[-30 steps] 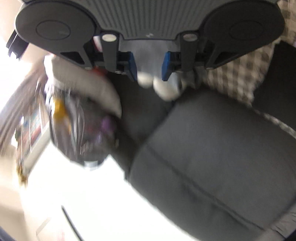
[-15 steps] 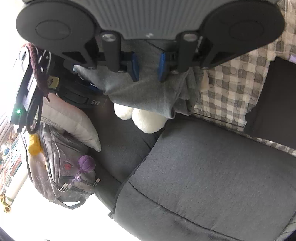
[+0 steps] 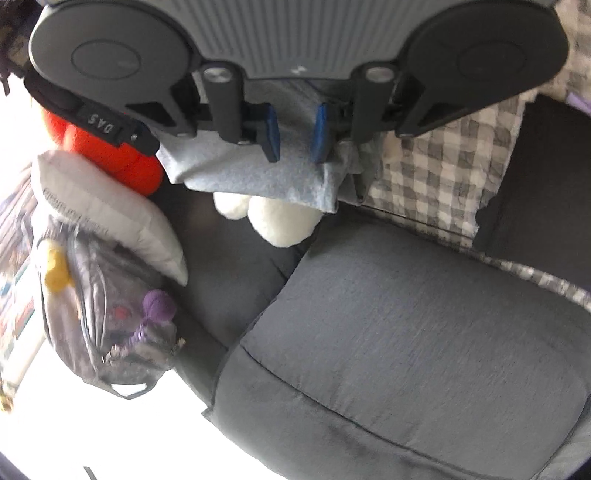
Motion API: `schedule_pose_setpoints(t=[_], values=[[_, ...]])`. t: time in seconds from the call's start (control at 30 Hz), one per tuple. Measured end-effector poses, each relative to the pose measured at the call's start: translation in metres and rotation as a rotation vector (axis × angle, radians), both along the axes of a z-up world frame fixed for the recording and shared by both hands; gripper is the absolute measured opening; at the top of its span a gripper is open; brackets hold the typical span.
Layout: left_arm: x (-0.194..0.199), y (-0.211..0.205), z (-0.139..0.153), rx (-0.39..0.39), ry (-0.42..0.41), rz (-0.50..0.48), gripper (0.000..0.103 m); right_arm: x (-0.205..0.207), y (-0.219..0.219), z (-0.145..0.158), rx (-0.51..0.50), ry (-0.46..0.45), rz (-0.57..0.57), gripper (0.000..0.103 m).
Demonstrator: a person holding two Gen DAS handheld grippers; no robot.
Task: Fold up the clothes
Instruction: 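Carry the folded shirt with both grippers toward the sofa clothes stack, then lower the shirt onto the folded clothes stack and open both grippers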
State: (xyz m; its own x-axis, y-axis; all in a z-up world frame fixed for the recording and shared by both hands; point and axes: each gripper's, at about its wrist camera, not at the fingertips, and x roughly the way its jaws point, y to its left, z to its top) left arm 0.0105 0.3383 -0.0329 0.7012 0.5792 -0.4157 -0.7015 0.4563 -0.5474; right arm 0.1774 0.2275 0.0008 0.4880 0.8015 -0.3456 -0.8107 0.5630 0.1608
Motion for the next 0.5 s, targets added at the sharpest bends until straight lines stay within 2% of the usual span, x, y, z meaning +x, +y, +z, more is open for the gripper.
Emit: schedule_pose_setpoints(t=[0.07, 0.17, 0.23, 0.37, 0.43, 0.5], values=[[0.001, -0.003, 0.0, 0.017, 0.002, -0.006, 0.021, 0.006, 0.005, -0.002, -0.023, 0.026, -0.027, 0.013], [-0.003, -0.004, 0.003, 0.015, -0.015, -0.001, 0.023, 0.002, 0.002, 0.007, 0.006, 0.039, -0.034, 0.014], [-0.005, -0.003, 0.004, 0.014, -0.023, 0.004, 0.028, -0.002, -0.004, 0.015, 0.035, 0.044, -0.034, 0.026], [-0.009, -0.005, 0.011, 0.0, -0.022, 0.0, 0.036, -0.012, -0.02, 0.023, 0.037, 0.06, -0.012, 0.032], [-0.01, -0.01, 0.016, 0.003, -0.008, 0.0, 0.046, -0.017, -0.031, 0.023, 0.023, 0.059, -0.006, 0.038], [-0.013, -0.016, 0.02, 0.003, 0.008, 0.005, 0.055, -0.021, -0.041, 0.023, 0.021, 0.072, -0.001, 0.039]])
